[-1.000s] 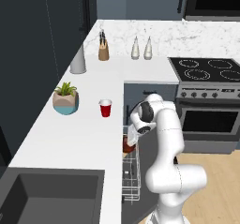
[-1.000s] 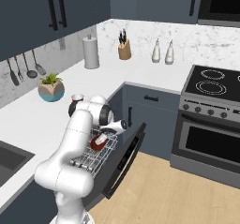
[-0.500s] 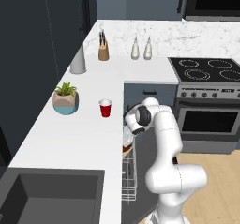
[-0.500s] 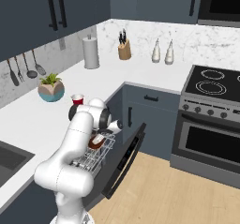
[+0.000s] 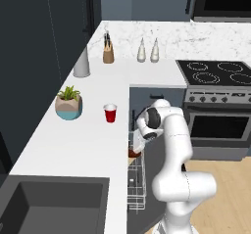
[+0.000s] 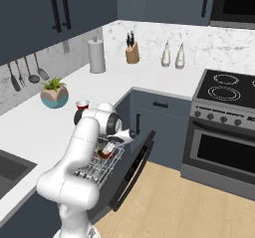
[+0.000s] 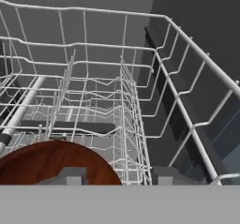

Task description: Pick up the cup and bowl from the counter, place them in the dishwasher, and close the dishwasher door.

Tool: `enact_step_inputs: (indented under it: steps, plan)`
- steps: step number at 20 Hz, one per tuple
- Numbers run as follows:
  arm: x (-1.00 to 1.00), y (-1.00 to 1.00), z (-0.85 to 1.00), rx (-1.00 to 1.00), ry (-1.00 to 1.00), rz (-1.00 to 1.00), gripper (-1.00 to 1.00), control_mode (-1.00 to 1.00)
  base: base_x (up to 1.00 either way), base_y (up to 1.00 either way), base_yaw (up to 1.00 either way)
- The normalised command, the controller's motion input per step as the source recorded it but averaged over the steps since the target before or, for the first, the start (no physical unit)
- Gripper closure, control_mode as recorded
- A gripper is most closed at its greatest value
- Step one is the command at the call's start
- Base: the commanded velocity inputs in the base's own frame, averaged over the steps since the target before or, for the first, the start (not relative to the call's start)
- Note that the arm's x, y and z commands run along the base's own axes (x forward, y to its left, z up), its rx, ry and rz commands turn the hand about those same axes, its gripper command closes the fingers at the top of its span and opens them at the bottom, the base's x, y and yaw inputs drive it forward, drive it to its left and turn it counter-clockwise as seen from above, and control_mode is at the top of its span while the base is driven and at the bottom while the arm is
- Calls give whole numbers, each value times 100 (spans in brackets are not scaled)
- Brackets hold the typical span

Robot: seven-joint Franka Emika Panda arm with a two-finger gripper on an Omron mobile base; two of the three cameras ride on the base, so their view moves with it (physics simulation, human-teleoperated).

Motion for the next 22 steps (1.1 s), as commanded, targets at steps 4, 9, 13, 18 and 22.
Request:
enact_step_inputs:
  steps: [4, 9, 13, 18, 22]
  plan:
    - [-26, -18, 47, 1, -19, 0, -100, -100, 0, 0, 0]
    - [-10, 0, 66, 0, -13, 0, -100, -100, 0, 0, 0]
    - [-22, -6, 88, 0, -1, 0, -100, -100, 0, 0, 0]
    - [-14, -21, 100, 0, 0, 0, -100, -100, 0, 0, 0]
    - [-15, -12, 97, 0, 2, 0, -100, -100, 0, 0, 0]
